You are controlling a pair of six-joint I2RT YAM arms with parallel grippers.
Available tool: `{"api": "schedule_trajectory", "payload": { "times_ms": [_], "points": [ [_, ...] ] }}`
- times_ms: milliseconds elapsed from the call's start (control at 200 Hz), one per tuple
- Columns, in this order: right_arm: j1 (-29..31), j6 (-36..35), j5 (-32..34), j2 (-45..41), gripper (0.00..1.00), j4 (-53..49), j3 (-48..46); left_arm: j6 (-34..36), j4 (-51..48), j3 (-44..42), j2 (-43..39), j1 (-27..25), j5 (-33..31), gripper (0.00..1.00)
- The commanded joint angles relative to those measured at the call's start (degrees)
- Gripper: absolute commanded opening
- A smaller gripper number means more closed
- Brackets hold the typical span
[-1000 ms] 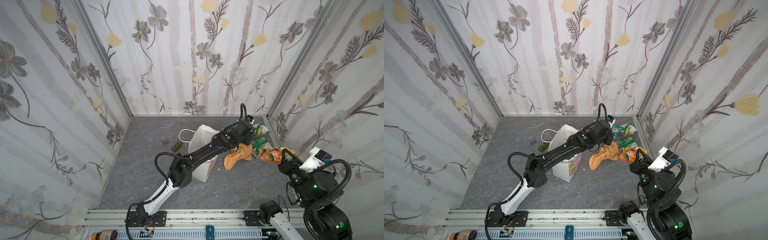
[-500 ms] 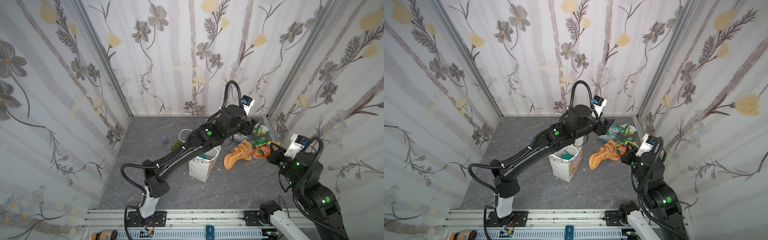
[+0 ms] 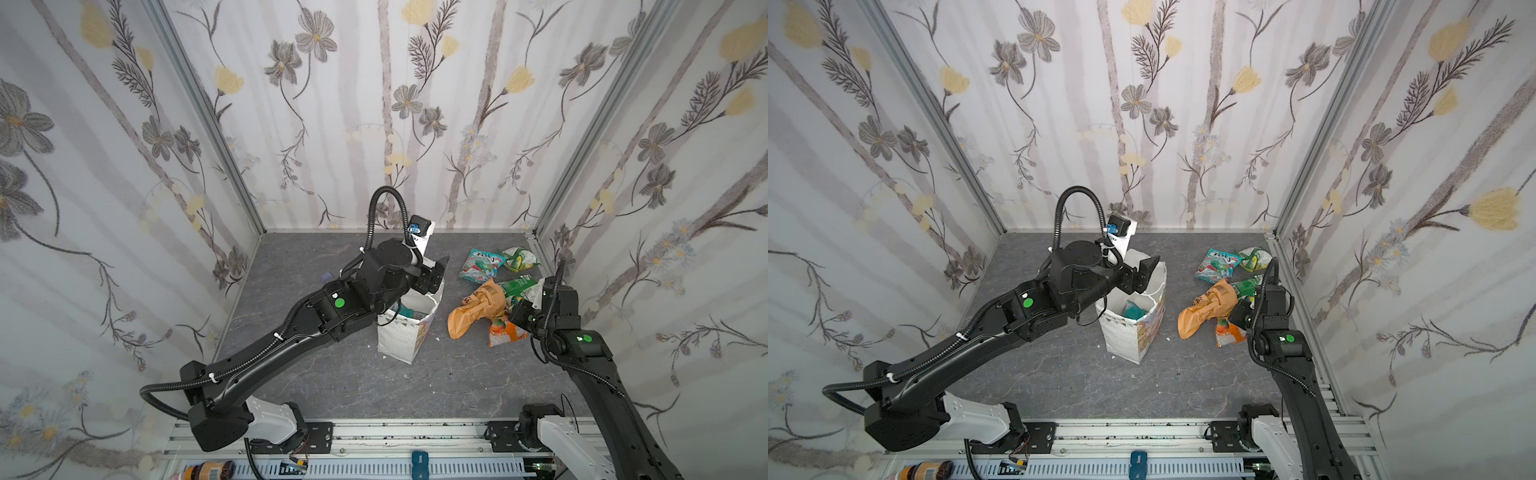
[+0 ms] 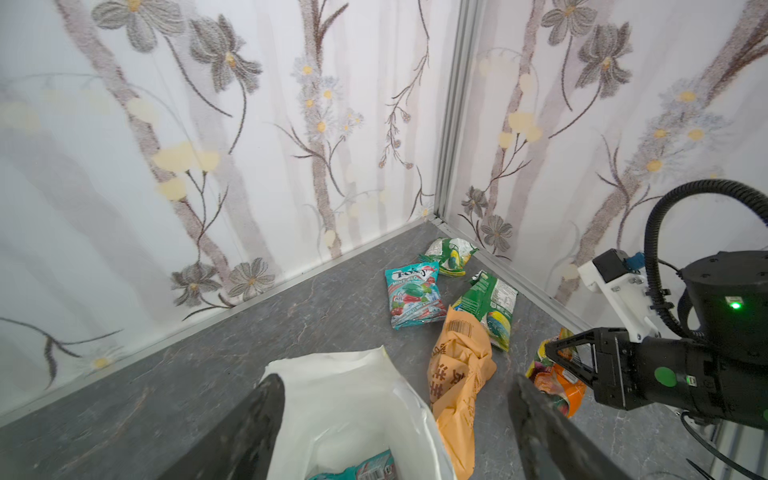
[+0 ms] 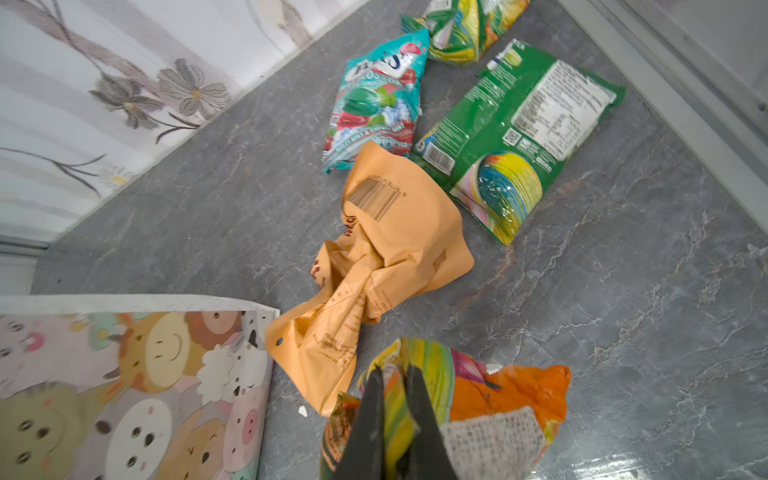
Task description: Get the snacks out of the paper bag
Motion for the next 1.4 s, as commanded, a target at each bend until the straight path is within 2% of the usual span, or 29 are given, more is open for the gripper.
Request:
{"api": "schedule_trajectory", "payload": {
  "times_ms": [0,150,225,335,420,545,644,739,904,994,1224,1394],
  "points": [
    [-2.22,3.27,-4.04,2.11,0.0,8.97,-3.66,-2.23,1.44,-2.85,-2.98,1.29,-1.57,0.88],
    [-4.48,5.88,-4.76,6.94,0.02,15.76,-7.14,-3.73,0.21,-5.69,-4.81,2.2,-0.71,0.9],
    [-5.03,7.06,-4.25,8.52,0.18,19.5,-8.12,-4.86,-0.03,-6.76,-5.51,2.16,-0.27,0.91],
    [-5.97,7.93,-3.35,10.31,0.3,22.66,-8.27,-6.14,-0.96,-7.44,-6.31,2.18,0.23,0.93],
    [-6.62,7.49,-2.43,10.86,0.45,23.51,-7.55,-6.51,-2.13,-7.42,-6.17,2.14,0.22,0.94],
    [-7.15,5.77,-2.13,9.79,0.56,22.69,-5.25,-6.82,-5.28,-5.5,-5.27,2.23,-0.4,0.95],
    [-7.16,4.08,-2.96,6.83,0.61,21.16,-2.73,-6.99,-9.34,-1.62,-3.23,2.47,-1.53,0.93],
    [-7.08,2.14,-8.62,3.29,0.64,20.88,-0.37,-7.53,-13.67,2.33,-1.1,3.49,-1.42,0.87],
    [-5.59,0.27,-28.21,0.57,0.69,18.81,5.92,-8.66,-23.93,12.02,5.06,6.13,0.76,0.79],
    [-3.3,0.66,-34.82,0.31,0.7,18.47,8.28,-9.56,-30.18,18.26,9.66,7.07,1.49,0.77],
    [7.4,0.4,-39.92,1.34,0.81,16.52,15.84,-11.65,-44.27,32.96,22.46,8.72,4.12,0.69],
    [12.9,0.29,-41.02,3.5,0.89,14.64,20.54,-11.3,-46.02,36.97,28.41,9.32,5.42,0.67]
  ]
}}
